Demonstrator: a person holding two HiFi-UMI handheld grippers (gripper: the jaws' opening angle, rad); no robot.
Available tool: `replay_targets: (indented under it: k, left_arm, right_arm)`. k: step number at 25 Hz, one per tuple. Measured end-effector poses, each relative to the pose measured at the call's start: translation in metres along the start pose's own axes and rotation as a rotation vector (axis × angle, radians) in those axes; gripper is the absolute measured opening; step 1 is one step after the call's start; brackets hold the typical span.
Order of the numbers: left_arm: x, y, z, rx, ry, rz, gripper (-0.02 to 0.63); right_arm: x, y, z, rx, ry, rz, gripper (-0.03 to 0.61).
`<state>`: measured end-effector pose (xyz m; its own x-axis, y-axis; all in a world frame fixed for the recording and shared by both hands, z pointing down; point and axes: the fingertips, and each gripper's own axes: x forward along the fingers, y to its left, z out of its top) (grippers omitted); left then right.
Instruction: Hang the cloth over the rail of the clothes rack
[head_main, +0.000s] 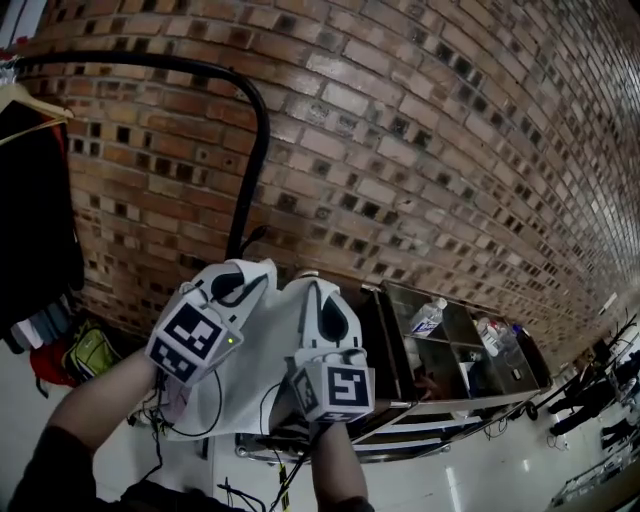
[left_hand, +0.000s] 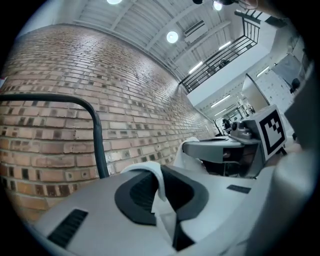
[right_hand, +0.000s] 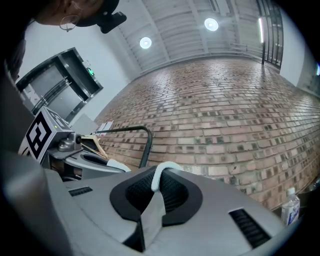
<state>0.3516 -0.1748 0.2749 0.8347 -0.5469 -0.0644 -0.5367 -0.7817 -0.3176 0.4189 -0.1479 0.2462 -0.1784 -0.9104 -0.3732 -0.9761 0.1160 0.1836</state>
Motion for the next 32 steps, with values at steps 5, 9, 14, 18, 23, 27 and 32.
replay_targets:
  k: [5, 9, 14, 18, 23, 27, 32]
  left_arm:
    - [0.035, 0.026, 0.043, 0.077, -0.101, 0.012, 0.024]
    - [0.053, 0.034, 0.075, 0.121, -0.223, -0.017, 0.025]
    - [0.083, 0.048, 0.103, 0.085, -0.267, -0.078, 0.025]
    - [0.108, 0.063, 0.127, 0.040, -0.289, -0.112, 0.025]
    - [0.132, 0.078, 0.164, 0.043, -0.343, -0.138, 0.025]
    - [0.140, 0.096, 0.195, 0.119, -0.443, -0.097, 0.026]
    - [0.152, 0.113, 0.221, 0.116, -0.434, -0.132, 0.026]
  right_arm:
    - [0.042, -0.025, 0.029, -0.035, -0.064, -0.022, 0.020]
    - [0.067, -0.040, 0.050, -0.077, -0.118, -0.047, 0.018]
    - [0.093, -0.061, 0.066, -0.091, -0.135, -0.087, 0.018]
    - [0.109, -0.077, 0.081, -0.114, -0.147, -0.121, 0.018]
    - [0.129, -0.094, 0.108, -0.132, -0.176, -0.162, 0.018]
    - [0.149, -0.102, 0.134, -0.153, -0.208, -0.167, 0.019]
    - [0.172, -0.106, 0.160, -0.150, -0.240, -0.163, 0.020]
